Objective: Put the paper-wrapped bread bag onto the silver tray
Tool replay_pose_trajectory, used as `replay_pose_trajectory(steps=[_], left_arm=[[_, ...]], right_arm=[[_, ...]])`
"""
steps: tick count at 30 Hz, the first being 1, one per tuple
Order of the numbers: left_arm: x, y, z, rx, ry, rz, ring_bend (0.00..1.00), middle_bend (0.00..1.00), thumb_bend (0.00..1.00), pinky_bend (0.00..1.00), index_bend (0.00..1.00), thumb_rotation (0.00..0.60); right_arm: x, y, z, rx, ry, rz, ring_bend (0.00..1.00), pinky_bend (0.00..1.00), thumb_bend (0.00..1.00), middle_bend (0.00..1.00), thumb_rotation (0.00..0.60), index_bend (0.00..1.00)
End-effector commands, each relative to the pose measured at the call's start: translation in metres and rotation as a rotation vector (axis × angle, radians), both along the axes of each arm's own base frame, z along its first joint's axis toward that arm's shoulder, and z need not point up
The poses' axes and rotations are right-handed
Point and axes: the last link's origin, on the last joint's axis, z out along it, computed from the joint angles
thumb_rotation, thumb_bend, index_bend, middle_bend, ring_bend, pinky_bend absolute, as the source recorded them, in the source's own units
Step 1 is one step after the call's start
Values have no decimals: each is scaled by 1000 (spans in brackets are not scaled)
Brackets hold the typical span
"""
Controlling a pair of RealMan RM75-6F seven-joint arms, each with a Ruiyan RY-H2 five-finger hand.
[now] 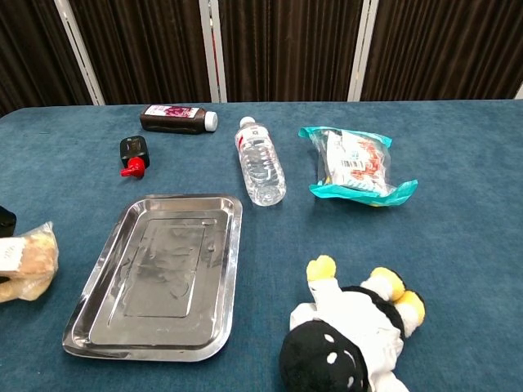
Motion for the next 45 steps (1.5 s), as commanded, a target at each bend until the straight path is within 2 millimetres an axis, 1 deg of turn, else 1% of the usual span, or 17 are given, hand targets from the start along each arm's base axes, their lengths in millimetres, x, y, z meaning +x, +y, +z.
replay_pose_trajectory(steps=[1, 4, 7, 10, 12, 19, 21, 23, 24, 26, 28, 29, 31, 36, 39, 42, 45], left_arm=[[16, -3, 35, 36, -13, -37, 622, 695, 344, 701, 673, 600], [30, -2, 50, 60, -56, -57, 621, 690, 341, 700, 665, 600], [57, 5, 66, 98, -157, -117, 610, 676, 334, 693, 646, 600], [76, 12, 65, 103, -201, -180, 598, 660, 326, 687, 625, 600], [85, 16, 59, 89, -215, -196, 596, 657, 323, 686, 621, 600], [105, 22, 16, -4, -205, -197, 535, 576, 307, 669, 578, 600], [108, 23, 7, -16, -201, -200, 481, 518, 289, 630, 541, 600], [109, 23, 0, -21, -199, -202, 378, 395, 259, 567, 453, 600], [110, 23, -2, -24, -200, -200, 342, 347, 247, 539, 408, 600], [111, 22, -5, -29, -203, -200, 218, 198, 203, 417, 242, 600], [111, 22, -6, -26, -205, -206, 111, 86, 173, 308, 121, 600], [111, 21, -5, -23, -213, -206, 64, 40, 162, 264, 69, 600], [112, 20, -3, -22, -234, -203, 17, 4, 151, 224, 15, 600], [105, 17, 10, -3, -255, -197, 7, 0, 146, 180, 0, 600], [94, 10, 25, 27, -262, -187, 7, 0, 139, 178, 0, 600], [71, -4, 50, 94, -259, -169, 2, 0, 111, 143, 0, 600], [41, -23, 74, 173, -264, -154, 0, 0, 77, 29, 0, 600]], right_arm=[[0, 0, 0, 0, 1, 1, 0, 137, 303, 0, 600, 0], [1, 0, -1, 1, 3, 3, 0, 137, 302, 0, 600, 0], [2, 0, -2, 4, 6, 5, 0, 137, 302, 0, 600, 0], [2, 0, -3, 4, 4, 5, 0, 137, 303, 0, 600, 0], [2, -1, -2, 2, 4, 6, 0, 137, 302, 0, 600, 0], [1, -2, -1, -4, -6, 4, 0, 137, 303, 0, 600, 0], [0, -2, 0, -7, -7, 5, 0, 137, 302, 0, 600, 0], [0, -2, 1, -8, -11, 5, 0, 137, 302, 0, 600, 0], [0, -2, 1, -8, -12, 5, 0, 137, 302, 0, 600, 0], [0, -2, 1, -9, -12, 8, 0, 137, 302, 0, 600, 0], [1, -2, 1, -10, -12, 11, 0, 137, 302, 0, 600, 0], [1, -2, 1, -9, -11, 12, 0, 137, 302, 0, 600, 0], [1, -2, 0, -8, -9, 13, 0, 137, 303, 0, 600, 0], [1, -1, 0, -9, -6, 13, 0, 137, 303, 0, 600, 0], [1, -1, 1, -8, -6, 11, 0, 137, 302, 0, 600, 0], [1, -1, 1, -6, -4, 8, 0, 137, 303, 0, 600, 0], [1, -1, -1, 1, 1, 7, 0, 137, 302, 0, 600, 0]])
